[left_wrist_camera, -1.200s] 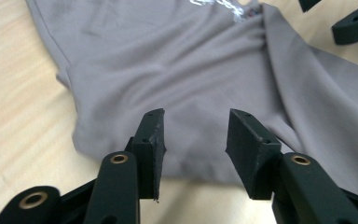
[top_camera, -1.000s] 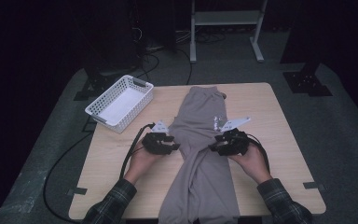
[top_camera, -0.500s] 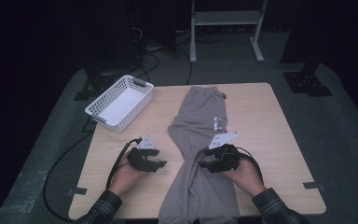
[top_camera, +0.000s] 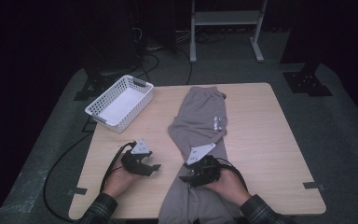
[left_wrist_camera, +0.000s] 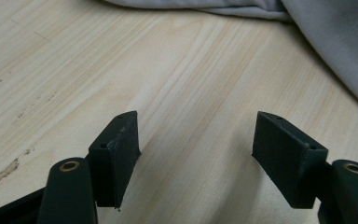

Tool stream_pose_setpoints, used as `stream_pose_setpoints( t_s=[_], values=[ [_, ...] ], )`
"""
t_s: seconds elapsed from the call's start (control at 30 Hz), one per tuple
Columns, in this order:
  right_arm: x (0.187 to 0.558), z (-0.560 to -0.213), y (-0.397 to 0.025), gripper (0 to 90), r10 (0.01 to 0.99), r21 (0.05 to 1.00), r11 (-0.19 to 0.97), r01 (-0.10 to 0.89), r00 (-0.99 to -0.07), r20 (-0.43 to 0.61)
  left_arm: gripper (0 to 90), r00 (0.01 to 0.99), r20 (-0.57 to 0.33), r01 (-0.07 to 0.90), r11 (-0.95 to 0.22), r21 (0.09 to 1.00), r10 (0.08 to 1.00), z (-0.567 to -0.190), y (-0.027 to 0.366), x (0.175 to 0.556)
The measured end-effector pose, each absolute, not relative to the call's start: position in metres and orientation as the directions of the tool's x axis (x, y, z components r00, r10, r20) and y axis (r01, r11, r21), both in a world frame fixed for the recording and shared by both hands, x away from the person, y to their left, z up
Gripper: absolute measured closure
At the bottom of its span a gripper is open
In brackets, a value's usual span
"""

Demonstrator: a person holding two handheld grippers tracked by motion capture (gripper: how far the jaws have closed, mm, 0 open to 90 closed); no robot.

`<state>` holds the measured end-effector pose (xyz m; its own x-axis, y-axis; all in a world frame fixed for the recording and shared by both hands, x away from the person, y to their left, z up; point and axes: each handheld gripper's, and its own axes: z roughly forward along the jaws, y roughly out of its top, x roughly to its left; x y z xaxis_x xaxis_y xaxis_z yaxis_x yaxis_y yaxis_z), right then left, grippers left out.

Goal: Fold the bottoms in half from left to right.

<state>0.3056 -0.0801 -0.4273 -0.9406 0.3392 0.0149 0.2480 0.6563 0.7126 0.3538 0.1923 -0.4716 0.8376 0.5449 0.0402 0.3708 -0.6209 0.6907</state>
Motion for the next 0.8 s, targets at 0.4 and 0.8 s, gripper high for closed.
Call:
stream_pose_setpoints(
  t_s=[0.4, 0.8],
  values=[
    [0.283, -0.448, -0.038, 48.3, 0.254, 0.654, 0.730, 0.199, -0.967, 0.011, 17.7, 0.830, 0.021, 0.365, -0.571, 0.735, 0.558, -0.482, 0.197, 0.358],
    [0.277, -0.465, -0.022, 50.4, 0.249, 0.612, 0.765, 0.200, -0.969, 0.005, 0.3, 0.811, 0.024, 0.398, -0.581, 0.710, 0.585, -0.483, 0.195, 0.361]
  ],
)
